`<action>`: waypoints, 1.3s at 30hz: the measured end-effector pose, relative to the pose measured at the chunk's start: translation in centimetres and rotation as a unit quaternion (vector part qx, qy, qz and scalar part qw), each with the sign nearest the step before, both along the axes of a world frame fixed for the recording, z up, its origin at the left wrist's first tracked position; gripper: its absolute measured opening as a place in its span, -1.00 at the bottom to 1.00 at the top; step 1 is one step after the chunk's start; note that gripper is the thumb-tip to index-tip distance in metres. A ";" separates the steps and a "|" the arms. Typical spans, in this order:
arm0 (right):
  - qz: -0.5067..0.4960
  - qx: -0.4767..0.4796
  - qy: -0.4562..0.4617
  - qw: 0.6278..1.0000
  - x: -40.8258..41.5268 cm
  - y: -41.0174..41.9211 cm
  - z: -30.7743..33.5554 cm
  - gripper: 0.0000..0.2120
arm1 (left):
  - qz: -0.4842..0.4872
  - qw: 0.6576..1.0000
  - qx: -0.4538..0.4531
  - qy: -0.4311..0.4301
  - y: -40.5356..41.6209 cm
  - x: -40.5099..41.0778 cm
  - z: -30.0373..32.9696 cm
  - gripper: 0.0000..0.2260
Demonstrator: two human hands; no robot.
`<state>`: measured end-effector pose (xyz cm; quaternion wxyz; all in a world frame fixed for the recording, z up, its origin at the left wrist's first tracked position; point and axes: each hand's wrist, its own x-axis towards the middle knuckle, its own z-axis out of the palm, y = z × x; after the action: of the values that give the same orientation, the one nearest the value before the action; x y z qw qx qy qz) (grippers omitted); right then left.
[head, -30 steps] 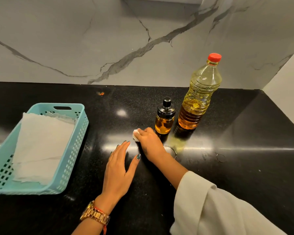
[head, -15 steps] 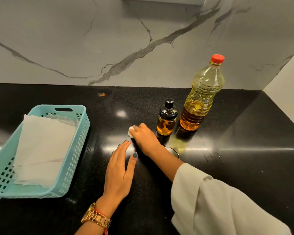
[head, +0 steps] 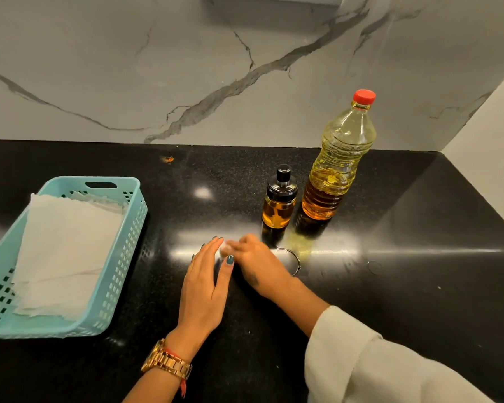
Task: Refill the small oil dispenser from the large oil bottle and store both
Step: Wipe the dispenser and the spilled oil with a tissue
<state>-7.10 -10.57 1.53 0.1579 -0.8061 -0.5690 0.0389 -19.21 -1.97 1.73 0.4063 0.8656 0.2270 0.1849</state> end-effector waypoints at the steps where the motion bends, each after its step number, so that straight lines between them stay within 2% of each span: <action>1: 0.024 0.005 0.014 1.000 -0.8 -1.4 -0.4 -0.66 | 0.001 1.000 -0.003 0.002 0.0 0.0 0.0 -0.42; 2: 0.033 0.015 0.007 0.999 -1.0 -2.9 -1.1 -0.68 | 0.002 1.000 -0.004 0.003 0.0 -0.1 0.0 -0.42; 3: 0.001 0.027 0.019 0.999 -0.9 -4.4 -0.9 -0.69 | 0.002 1.000 -0.004 0.004 0.0 -0.2 0.0 -0.41; 4: -0.035 0.054 0.002 0.998 -0.1 -5.7 -1.4 -0.70 | 0.002 1.000 -0.006 0.006 -0.1 -0.3 0.1 -0.41; 7: -0.171 0.078 0.031 0.982 2.3 -6.7 -0.6 -0.70 | -0.004 1.000 -0.009 0.012 -0.4 -0.4 0.1 -0.41; 9: -0.165 0.110 0.026 0.980 2.7 -4.6 -0.3 -0.55 | -0.009 1.000 -0.004 0.015 -0.7 -0.1 0.2 -0.47; 13: -0.090 0.061 0.032 0.994 -0.7 -3.7 -0.4 -0.64 | -0.028 0.999 0.013 0.024 -1.3 0.5 0.6 -0.50; 15: -0.051 0.043 0.042 0.997 -1.4 -6.7 -1.5 -0.56 | -0.032 0.999 0.013 0.027 -1.4 0.6 0.7 -0.48; 18: -0.125 0.085 0.058 0.987 1.1 -10.1 -2.0 -0.59 | -0.033 0.999 0.007 0.030 -1.6 0.6 0.6 -0.48; 20: -0.188 0.088 0.060 0.976 2.9 -9.1 -1.7 -0.55 | -0.036 0.999 0.006 0.031 -1.8 0.7 0.4 -0.48; 23: -0.174 0.125 0.028 0.976 2.7 -5.5 -1.1 -0.47 | -0.043 0.998 0.008 0.038 -2.3 1.0 0.4 -0.48; 26: -0.099 0.109 0.035 0.988 0.0 -5.9 -1.6 -0.59 | -0.051 0.998 0.018 0.033 -2.6 1.1 0.5 -0.48; 27: -0.086 0.088 -0.001 0.992 0.0 -7.3 -2.6 -0.63 | -0.051 0.998 0.017 0.031 -2.6 1.1 0.5 -0.48; 28: -0.098 0.083 0.003 0.992 -0.2 -8.6 -2.4 -0.66 | -0.050 0.998 0.015 0.030 -2.6 1.1 0.5 -0.48; 31: -0.258 0.158 0.013 0.953 2.4 -10.7 -3.1 -0.85 | -0.055 0.998 0.016 0.030 -2.5 1.0 0.5 -0.48; 32: -0.306 0.144 0.032 0.940 3.3 -10.7 -2.5 -0.90 | -0.057 0.998 0.018 0.031 -2.5 1.0 0.4 -0.48; 34: -0.257 0.137 0.037 0.956 4.6 -8.8 -1.6 -0.80 | -0.059 0.997 0.021 0.034 -2.6 1.1 0.3 -0.49; 36: -0.205 0.136 -0.017 0.969 3.4 -7.0 -1.8 -0.78 | -0.062 0.997 0.027 0.037 -2.8 1.3 0.3 -0.50; 39: -0.107 0.106 -0.014 0.988 0.9 -7.6 -2.6 -0.72 | -0.067 0.997 0.035 0.034 -2.8 1.4 0.2 -0.50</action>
<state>-6.19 -18.21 -1.03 0.2374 -0.8417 -0.4824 -0.0501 -17.83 -4.75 1.98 0.3794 0.8983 0.1754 0.1357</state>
